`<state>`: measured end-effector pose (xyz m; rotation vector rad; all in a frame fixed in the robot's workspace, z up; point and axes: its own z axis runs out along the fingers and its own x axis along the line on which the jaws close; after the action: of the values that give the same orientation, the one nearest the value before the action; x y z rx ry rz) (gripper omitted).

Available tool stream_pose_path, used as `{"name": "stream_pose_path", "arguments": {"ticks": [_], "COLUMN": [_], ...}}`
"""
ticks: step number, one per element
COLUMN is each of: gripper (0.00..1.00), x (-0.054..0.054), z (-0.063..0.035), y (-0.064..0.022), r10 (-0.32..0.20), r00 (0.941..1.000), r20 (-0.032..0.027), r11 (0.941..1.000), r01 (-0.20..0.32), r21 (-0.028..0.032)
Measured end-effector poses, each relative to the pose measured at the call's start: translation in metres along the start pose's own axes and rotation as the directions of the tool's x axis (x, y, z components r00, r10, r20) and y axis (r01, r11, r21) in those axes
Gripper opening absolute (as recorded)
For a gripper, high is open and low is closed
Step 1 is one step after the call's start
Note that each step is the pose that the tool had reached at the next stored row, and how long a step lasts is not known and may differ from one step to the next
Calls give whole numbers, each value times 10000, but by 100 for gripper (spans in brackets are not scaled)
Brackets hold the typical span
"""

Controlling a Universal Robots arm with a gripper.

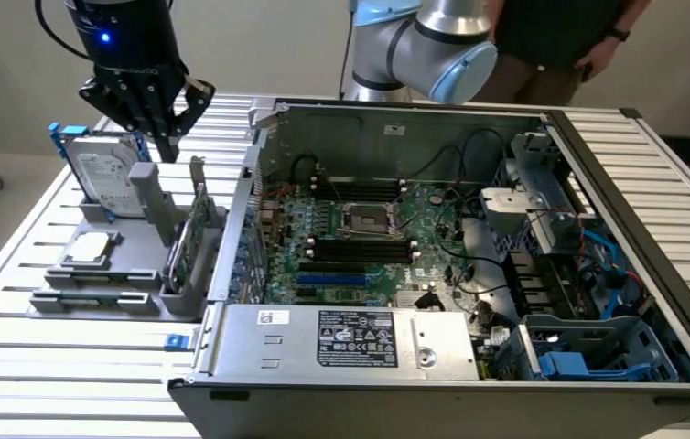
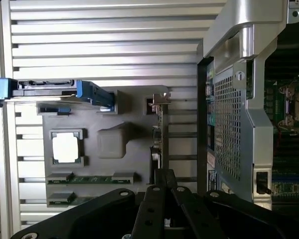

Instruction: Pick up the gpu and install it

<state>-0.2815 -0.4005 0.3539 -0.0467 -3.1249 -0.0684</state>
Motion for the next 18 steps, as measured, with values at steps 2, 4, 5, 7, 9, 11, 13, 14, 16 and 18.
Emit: {"name": "stream_pose_path", "arguments": {"ticks": [2,4,5,7,9,11,13,14,16,18], "gripper": [11,12,17,24,30,36,36,36,36,36], "x": [8,11,13,15,16,17,15,13,11,10], "z": [0,0,0,2,19,54,88,106,141,175], "y": [0,0,0,0,-8,-26,-70,-94,-144,-193], "r10": [1,0,0,1,1,-11,-53,-77,-127,-177], "r00": [10000,10000,10000,10000,10000,10000,10000,9999,9998,9997], "r20": [1,3,4,4,4,0,-52,-78,-135,-187], "r11": [10000,10000,10000,10000,10000,10000,10000,10000,9999,9998], "r01": [-1,0,0,-1,-1,11,53,77,127,176], "r21": [0,0,0,0,0,0,-1,-4,-7,-13]}}
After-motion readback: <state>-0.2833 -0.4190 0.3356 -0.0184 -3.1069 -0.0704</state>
